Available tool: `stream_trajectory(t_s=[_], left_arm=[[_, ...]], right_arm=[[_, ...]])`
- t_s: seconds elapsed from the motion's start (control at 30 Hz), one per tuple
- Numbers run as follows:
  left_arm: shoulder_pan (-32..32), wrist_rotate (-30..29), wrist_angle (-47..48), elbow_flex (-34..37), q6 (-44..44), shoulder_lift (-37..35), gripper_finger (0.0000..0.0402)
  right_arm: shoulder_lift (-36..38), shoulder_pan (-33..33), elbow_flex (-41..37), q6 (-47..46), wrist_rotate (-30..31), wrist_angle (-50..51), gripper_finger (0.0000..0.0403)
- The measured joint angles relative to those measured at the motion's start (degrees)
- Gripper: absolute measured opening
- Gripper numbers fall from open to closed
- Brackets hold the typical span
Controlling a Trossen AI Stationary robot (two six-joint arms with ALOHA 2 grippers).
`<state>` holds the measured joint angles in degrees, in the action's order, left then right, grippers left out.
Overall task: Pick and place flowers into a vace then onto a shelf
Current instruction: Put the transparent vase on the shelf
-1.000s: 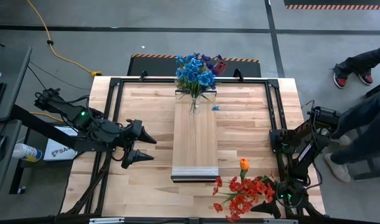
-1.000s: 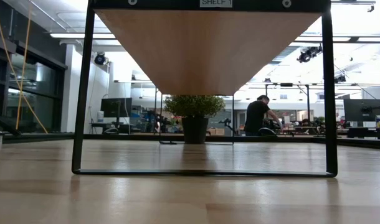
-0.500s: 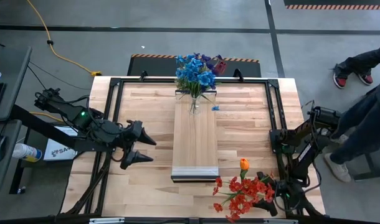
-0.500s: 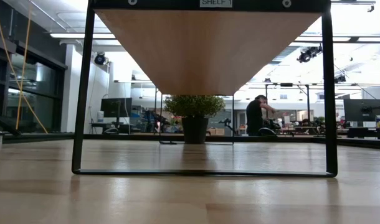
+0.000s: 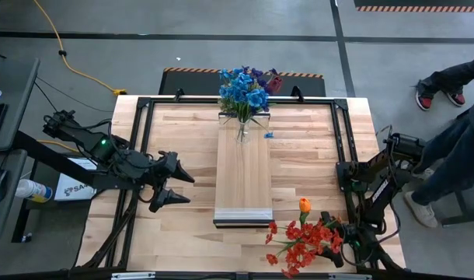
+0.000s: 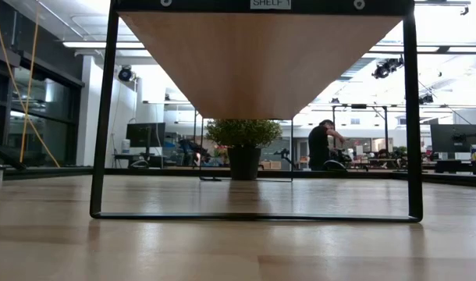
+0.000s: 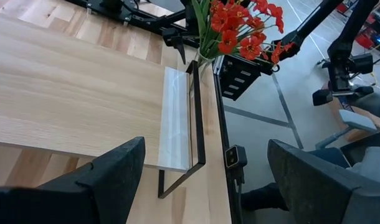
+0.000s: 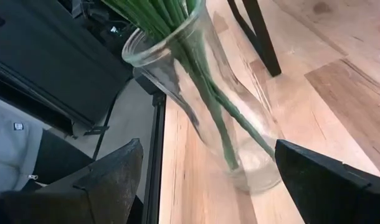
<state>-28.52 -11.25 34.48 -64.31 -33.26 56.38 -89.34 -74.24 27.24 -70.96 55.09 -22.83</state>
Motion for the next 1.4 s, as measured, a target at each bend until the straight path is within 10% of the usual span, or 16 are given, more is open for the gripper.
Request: stream_trajectory(t_s=[1.4], left_arm=[[0.0,1.6,0.2,0.0,4.5,0.0,0.0369]], right_arm=[[0.0,10.5,0.0,7.1,1.4,-1.0,0.0350]])
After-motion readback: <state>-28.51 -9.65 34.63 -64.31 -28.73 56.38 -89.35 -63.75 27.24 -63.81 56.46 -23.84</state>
